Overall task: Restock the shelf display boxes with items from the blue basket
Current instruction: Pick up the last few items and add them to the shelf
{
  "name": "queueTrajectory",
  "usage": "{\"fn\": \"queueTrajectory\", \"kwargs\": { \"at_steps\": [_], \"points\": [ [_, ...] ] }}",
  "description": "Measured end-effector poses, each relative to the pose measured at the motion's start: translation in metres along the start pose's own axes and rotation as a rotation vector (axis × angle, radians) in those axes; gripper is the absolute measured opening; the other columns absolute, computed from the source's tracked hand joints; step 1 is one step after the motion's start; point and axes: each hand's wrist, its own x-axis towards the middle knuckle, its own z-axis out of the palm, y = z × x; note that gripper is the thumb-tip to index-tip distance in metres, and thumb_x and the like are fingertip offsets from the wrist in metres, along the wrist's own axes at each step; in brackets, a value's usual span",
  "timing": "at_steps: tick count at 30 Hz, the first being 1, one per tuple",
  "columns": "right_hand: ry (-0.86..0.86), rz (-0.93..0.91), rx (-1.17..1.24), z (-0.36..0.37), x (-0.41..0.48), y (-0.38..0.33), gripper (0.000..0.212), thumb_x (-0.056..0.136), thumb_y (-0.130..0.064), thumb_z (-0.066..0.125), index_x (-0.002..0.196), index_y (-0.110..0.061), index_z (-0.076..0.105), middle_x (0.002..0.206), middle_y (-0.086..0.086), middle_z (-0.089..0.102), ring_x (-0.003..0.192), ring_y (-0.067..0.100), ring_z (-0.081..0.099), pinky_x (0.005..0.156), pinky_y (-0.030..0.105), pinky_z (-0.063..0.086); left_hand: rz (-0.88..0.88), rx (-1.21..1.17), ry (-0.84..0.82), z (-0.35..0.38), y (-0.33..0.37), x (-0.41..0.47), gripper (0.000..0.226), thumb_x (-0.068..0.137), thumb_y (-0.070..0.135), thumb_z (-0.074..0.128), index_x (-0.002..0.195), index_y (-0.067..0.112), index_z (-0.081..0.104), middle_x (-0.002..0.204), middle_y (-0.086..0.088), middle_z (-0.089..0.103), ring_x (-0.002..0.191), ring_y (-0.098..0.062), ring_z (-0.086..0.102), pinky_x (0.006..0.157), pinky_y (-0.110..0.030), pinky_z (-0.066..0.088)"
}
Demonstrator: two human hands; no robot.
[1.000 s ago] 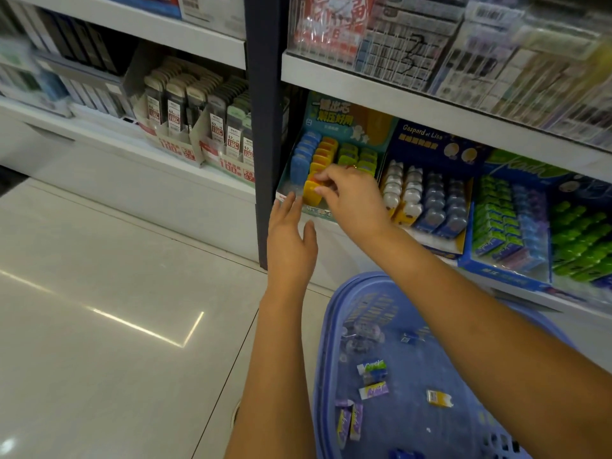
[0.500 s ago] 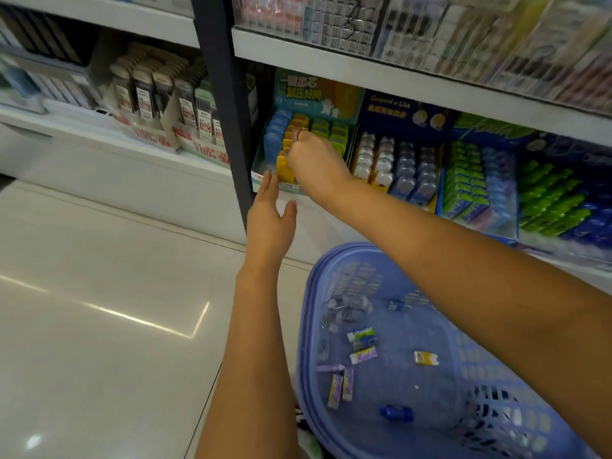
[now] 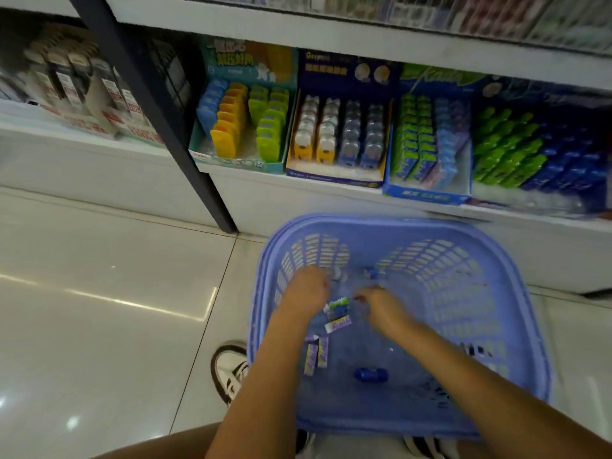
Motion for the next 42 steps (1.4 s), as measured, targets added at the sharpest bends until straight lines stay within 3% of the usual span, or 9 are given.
{"fn": "queueTrajectory", "kwargs": {
  "at_steps": [4,9,13,17,26,30,34,38,42],
  "points": [
    [-0.215,-0.057,-0.02,0.048,0.016,0.027,0.046,0.09,-0.007,0.049,0.135,-0.019,0.051,0.141,0.007,0.044,0.128,0.026,0.042,0.103,0.03,0.034,-0.314,0.028,-0.08,0.05,-0.031,0.009,0.029,0.096,0.016,0.045,0.118,0.002,0.059,0.121,-0.022,0.06,0.112,-0.035,0.058,0.091,-0.038,0.046],
    [-0.079,-0.155,-0.194,0.077,0.039,0.036,0.027,0.097,-0.029,0.045,0.12,-0.017,0.053,0.128,0.013,0.055,0.115,0.032,0.054,0.097,0.042,0.045,-0.409,0.18,-0.172,0.085,-0.038,0.02,0.032,0.096,0.023,0.044,0.119,0.004,0.058,0.122,-0.017,0.061,0.114,-0.032,0.058,0.094,-0.038,0.046],
    [-0.098,-0.119,-0.045,0.068,0.046,0.042,0.032,0.093,-0.023,0.054,0.123,-0.011,0.05,0.134,0.014,0.046,0.114,0.031,0.054,0.091,0.036,0.045,-0.482,0.279,-0.234,0.104,-0.041,0.028,0.034,0.094,0.019,0.05,0.125,0.006,0.056,0.124,-0.015,0.061,0.117,-0.03,0.057,0.096,-0.038,0.046],
    [-0.163,-0.076,0.191,0.045,0.041,0.054,0.016,0.079,-0.015,0.07,0.079,-0.02,0.055,0.095,0.017,0.064,0.082,0.024,0.058,0.062,0.026,0.035,-0.515,0.344,-0.274,0.117,-0.047,0.026,0.031,0.095,0.015,0.05,0.124,0.008,0.058,0.131,-0.011,0.058,0.122,-0.027,0.054,0.098,-0.035,0.043],
    [-0.147,-0.058,0.786,-0.045,0.003,0.066,0.02,0.088,0.006,0.058,0.106,-0.001,0.062,0.073,0.005,0.058,0.057,0.008,0.054,0.056,0.015,0.047,-0.363,0.329,-0.196,0.109,-0.034,0.028,0.033,0.092,0.01,0.05,0.124,0.006,0.057,0.125,-0.016,0.061,0.118,-0.031,0.057,0.097,-0.038,0.046],
    [0.012,-0.078,1.019,-0.086,-0.031,0.062,0.023,0.085,0.003,0.063,0.107,-0.004,0.06,0.081,0.009,0.065,0.064,0.012,0.063,0.065,0.018,0.053,-0.272,0.028,-0.193,0.091,-0.004,0.033,0.025,0.09,0.012,0.056,0.107,-0.002,0.066,0.109,-0.021,0.067,0.104,-0.034,0.062,0.086,-0.035,0.048],
    [0.331,-0.135,1.072,-0.126,-0.061,0.058,0.016,0.082,0.0,0.067,0.096,-0.007,0.065,0.083,0.008,0.069,0.067,0.007,0.066,0.07,0.018,0.055,-0.237,-0.754,-0.11,0.056,0.033,0.024,0.023,0.082,-0.002,0.065,0.065,0.012,0.072,0.065,-0.009,0.061,0.059,-0.017,0.052,0.058,-0.025,0.044],
    [0.873,-0.182,0.954,-0.175,-0.074,0.052,0.011,0.083,-0.01,0.069,0.088,-0.018,0.063,0.078,-0.006,0.068,0.068,-0.002,0.066,0.065,0.01,0.049,-0.161,-1.241,-0.07,0.015,0.067,0.007,0.013,0.089,0.003,0.059,0.079,0.01,0.063,0.06,0.0,0.065,0.055,-0.007,0.061,0.053,-0.016,0.05],
    [1.129,-0.202,0.743,-0.218,-0.056,0.044,0.012,0.083,-0.019,0.07,0.09,-0.015,0.061,0.079,-0.01,0.063,0.064,-0.006,0.058,0.064,0.007,0.046,-0.05,-1.49,-0.108,-0.011,0.092,-0.008,0.016,0.093,-0.001,0.05,0.085,0.005,0.063,0.066,0.0,0.071,0.061,-0.006,0.068,0.058,-0.014,0.054]
  ]
}}
